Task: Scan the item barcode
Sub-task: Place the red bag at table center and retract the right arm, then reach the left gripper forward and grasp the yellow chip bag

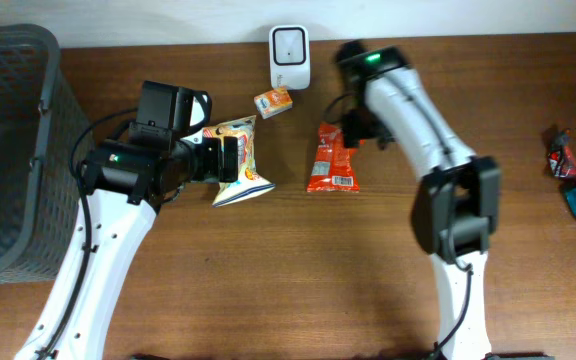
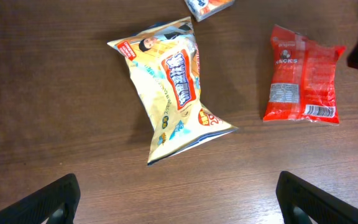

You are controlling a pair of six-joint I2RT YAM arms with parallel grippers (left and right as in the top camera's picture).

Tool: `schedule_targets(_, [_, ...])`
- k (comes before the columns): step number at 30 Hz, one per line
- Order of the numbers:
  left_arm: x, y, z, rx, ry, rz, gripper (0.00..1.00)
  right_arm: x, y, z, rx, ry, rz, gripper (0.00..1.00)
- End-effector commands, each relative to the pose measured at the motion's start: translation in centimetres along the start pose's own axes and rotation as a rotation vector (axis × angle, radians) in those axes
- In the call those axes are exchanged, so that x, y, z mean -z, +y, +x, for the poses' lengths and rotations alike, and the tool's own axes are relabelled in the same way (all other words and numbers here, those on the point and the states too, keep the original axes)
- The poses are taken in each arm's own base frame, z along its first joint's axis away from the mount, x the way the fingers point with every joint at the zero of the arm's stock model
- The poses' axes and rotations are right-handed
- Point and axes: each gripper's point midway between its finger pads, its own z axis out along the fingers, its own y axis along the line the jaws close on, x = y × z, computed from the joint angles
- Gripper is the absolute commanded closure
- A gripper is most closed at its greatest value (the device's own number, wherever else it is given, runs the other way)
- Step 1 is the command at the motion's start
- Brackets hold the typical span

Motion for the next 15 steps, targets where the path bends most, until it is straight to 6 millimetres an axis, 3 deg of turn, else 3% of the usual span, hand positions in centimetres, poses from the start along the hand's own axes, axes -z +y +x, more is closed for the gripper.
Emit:
schedule_targets(1, [0.1, 0.0, -0.1, -0.008, -0.004, -0.005, 0.01, 1.4, -0.2, 0.2, 0.021, 0.061, -0.359, 0.01])
schedule_targets(8, [0.1, 0.0, -0.1, -0.008, -0.004, -0.005, 0.01, -0.1, -7.9, 0.8, -0.175, 0.139, -0.389, 0.02])
schedule_targets(10, [0.1, 0.0, -0.2, -0.008, -0.004, -0.005, 0.01, -0.3, -8.9, 1.1, -0.199, 0.15, -0.39, 0.02])
schedule_targets(15, [0.1, -0.9, -0.7, -0.008, -0.022, 0.048, 0.01, -0.4, -9.4, 0.9, -0.218, 0.147, -0.411, 0.02])
